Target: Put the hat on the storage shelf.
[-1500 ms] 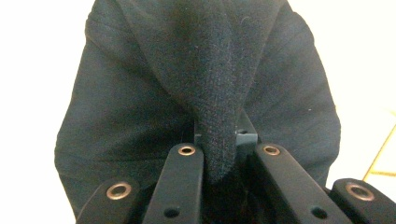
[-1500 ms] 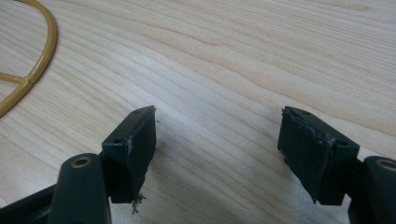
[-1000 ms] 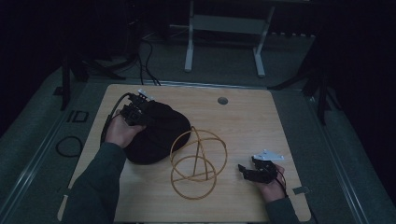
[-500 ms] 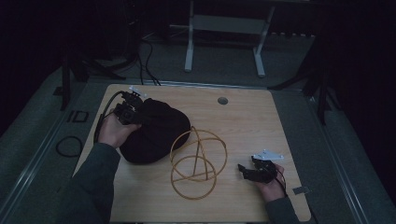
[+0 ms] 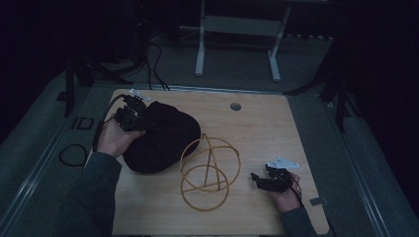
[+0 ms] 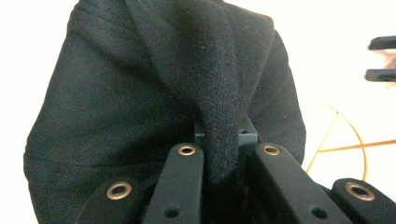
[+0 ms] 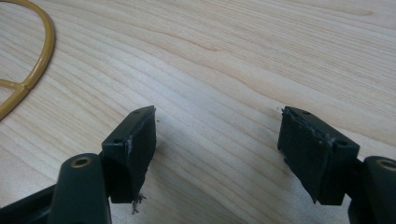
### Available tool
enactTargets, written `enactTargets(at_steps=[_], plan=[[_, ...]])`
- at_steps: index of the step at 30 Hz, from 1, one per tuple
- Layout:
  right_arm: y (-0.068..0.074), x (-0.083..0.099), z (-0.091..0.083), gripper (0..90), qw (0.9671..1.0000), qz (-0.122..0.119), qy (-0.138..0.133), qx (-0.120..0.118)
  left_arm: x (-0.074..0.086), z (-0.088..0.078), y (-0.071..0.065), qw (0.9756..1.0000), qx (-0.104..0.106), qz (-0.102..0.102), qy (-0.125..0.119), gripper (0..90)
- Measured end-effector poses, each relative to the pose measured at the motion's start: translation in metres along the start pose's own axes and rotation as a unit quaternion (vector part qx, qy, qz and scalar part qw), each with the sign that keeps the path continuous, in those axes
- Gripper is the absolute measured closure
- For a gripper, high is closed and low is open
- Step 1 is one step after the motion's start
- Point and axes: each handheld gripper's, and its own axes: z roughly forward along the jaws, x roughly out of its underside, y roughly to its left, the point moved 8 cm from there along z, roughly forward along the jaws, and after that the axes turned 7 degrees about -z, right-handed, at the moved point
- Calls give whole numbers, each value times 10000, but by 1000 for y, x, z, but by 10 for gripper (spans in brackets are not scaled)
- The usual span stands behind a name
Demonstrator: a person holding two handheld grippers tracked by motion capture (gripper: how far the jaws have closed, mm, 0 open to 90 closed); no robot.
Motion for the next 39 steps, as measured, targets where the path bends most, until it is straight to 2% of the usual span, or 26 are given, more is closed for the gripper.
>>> enactTargets(at_steps=[8,14,33,39], plan=[[0,-2,2,276,10000,-27,2,9,0,-10,-5,9998,72,151,-66,853],[0,-3,3,276,10000,-39,10,8,-1,-17,-7,9998,87,161,-105,852],[1,-4,4,276,10000,-64,23,18,-6,-36,-12,9988,331,130,-342,852],[1,-4,4,276,10000,-64,22,17,-9,-42,-12,9986,315,140,-412,852]])
